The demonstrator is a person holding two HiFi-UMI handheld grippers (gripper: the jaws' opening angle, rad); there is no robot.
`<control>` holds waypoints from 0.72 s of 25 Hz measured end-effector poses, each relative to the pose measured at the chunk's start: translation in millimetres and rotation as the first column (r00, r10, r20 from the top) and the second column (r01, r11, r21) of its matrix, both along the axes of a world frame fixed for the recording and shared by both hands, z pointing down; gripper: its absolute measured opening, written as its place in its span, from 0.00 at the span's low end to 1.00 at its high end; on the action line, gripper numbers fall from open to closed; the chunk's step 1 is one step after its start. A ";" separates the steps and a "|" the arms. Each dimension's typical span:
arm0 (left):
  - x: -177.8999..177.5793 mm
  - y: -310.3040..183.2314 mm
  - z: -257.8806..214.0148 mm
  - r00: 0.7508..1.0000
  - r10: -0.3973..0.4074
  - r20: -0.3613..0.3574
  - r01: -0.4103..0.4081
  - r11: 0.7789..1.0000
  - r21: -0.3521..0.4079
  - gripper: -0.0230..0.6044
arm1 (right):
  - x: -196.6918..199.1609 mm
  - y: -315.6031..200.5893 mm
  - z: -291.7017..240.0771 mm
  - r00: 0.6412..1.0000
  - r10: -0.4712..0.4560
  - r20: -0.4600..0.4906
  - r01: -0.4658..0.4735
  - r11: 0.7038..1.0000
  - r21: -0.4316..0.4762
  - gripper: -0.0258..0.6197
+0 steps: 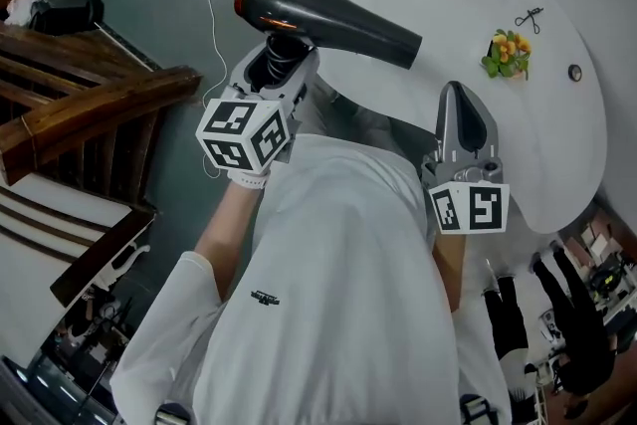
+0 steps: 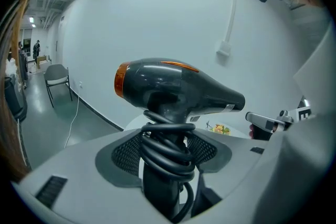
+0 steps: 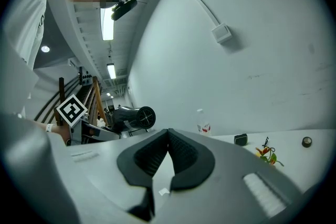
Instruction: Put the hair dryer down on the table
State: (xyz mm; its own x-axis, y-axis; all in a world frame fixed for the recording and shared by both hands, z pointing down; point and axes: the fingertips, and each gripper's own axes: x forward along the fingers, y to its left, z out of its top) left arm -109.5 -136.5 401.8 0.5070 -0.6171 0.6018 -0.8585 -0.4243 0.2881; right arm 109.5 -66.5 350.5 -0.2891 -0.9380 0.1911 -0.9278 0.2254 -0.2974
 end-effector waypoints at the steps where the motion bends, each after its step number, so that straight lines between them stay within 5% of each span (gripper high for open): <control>1: 1.9 -1.4 3.9 1.000 0.009 0.001 -0.009 1.000 -0.006 0.46 | -0.9 -0.4 1.0 1.000 0.002 0.000 -0.002 1.000 -0.004 0.06; 18: 42.1 -44.1 72.6 0.994 0.106 -0.004 -0.105 0.989 -0.099 0.46 | -4.2 -11.6 40.0 0.998 0.056 0.015 -0.054 0.992 -0.111 0.06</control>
